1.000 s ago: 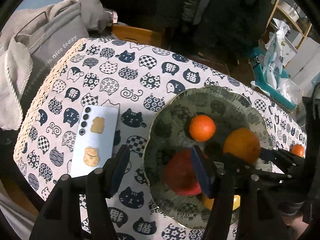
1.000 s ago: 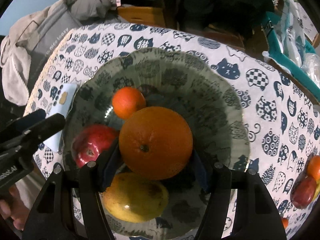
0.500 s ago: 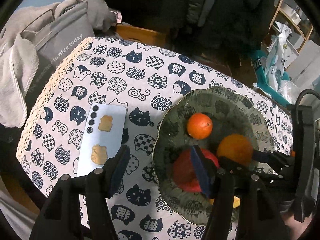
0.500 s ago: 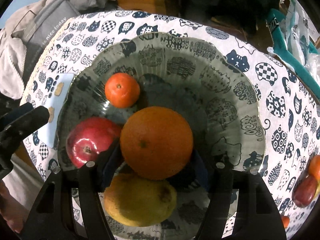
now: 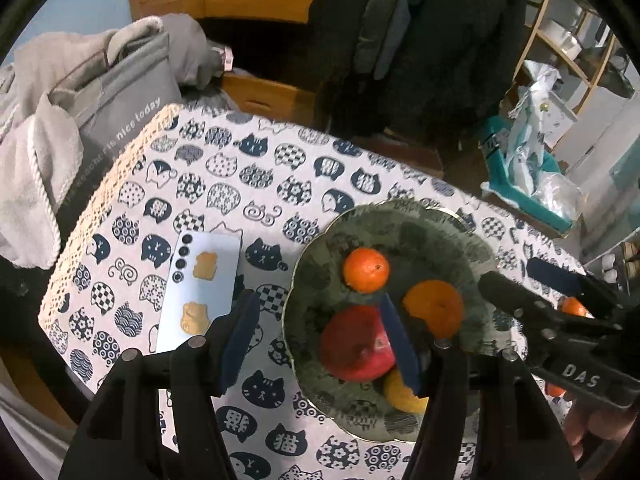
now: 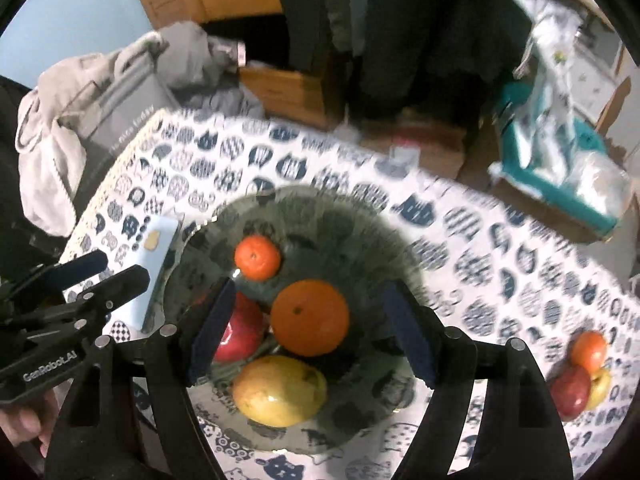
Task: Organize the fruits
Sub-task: 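Raise both tools up and away from the glass bowl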
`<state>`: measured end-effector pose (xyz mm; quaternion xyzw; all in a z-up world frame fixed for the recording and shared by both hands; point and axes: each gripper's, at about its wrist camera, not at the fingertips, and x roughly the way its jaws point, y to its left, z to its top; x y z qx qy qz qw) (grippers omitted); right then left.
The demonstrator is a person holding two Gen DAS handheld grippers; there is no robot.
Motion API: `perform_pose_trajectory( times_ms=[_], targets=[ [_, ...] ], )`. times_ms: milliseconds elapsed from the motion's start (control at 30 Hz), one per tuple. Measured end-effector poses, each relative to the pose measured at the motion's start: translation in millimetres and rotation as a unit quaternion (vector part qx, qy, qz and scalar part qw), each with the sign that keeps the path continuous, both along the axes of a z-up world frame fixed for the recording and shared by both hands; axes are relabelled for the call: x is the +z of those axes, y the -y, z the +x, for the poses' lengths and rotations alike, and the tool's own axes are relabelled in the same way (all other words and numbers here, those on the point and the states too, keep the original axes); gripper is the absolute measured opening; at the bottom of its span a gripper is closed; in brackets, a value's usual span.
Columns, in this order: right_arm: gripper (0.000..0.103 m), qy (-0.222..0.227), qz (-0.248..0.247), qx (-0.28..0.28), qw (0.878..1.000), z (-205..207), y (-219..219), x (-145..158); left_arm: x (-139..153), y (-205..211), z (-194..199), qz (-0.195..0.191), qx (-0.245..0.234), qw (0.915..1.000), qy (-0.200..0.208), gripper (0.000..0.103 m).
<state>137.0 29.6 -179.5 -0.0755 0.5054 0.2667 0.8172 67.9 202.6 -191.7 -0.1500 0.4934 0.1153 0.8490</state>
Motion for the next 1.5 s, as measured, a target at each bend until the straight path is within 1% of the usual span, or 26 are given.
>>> perform_pose_trajectory(
  times_ms=[100,200,367,467,633,700,733,800,900,1033,1133,1267,1433,1500],
  targets=[
    [0.078,0.028,0.0,-0.004,1.0,-5,9,18,13,6,-3,0.002,-0.005,0.9999,0.015,0.068],
    [0.078,0.054,-0.002,-0.006,0.999,-11,19,35,23,12,-7,0.005,-0.011,0.9995,0.028,0.068],
    [0.078,0.085,0.006,-0.011,0.996,-21,34,59,43,23,-14,0.008,-0.021,0.9985,0.05,0.069],
    [0.078,0.106,0.005,-0.014,0.994,-28,41,73,56,30,-19,0.015,-0.028,0.9974,0.065,0.074],
    [0.078,0.131,0.02,-0.022,0.991,-41,60,96,80,39,-29,0.024,-0.037,0.9946,0.094,0.076],
    [0.078,0.142,0.022,-0.024,0.989,-46,66,104,90,43,-34,0.025,-0.041,0.9929,0.109,0.081],
    [0.078,0.148,0.022,-0.025,0.988,-48,70,108,94,45,-36,0.028,-0.043,0.9921,0.115,0.082],
    [0.078,0.158,0.023,-0.026,0.987,-54,75,114,103,52,-41,0.037,-0.047,0.9903,0.126,0.086],
    [0.078,0.171,0.023,-0.027,0.985,-62,86,122,116,60,-45,0.045,-0.058,0.9878,0.137,0.087],
    [0.078,0.185,0.024,-0.031,0.982,-72,101,131,127,69,-51,0.043,-0.065,0.9855,0.151,0.088],
    [0.078,0.193,0.029,-0.037,0.98,-79,115,138,136,76,-55,0.048,-0.07,0.9832,0.162,0.091],
    [0.078,0.201,0.034,-0.046,0.978,-86,134,144,143,89,-59,0.063,-0.079,0.9799,0.172,0.095],
    [0.081,0.213,0.033,-0.062,0.974,-94,159,150,148,107,-60,0.073,-0.098,0.9767,0.176,0.095],
    [0.081,0.216,0.031,-0.07,0.973,-96,169,152,151,116,-59,0.075,-0.106,0.9753,0.179,0.1]
  ],
)
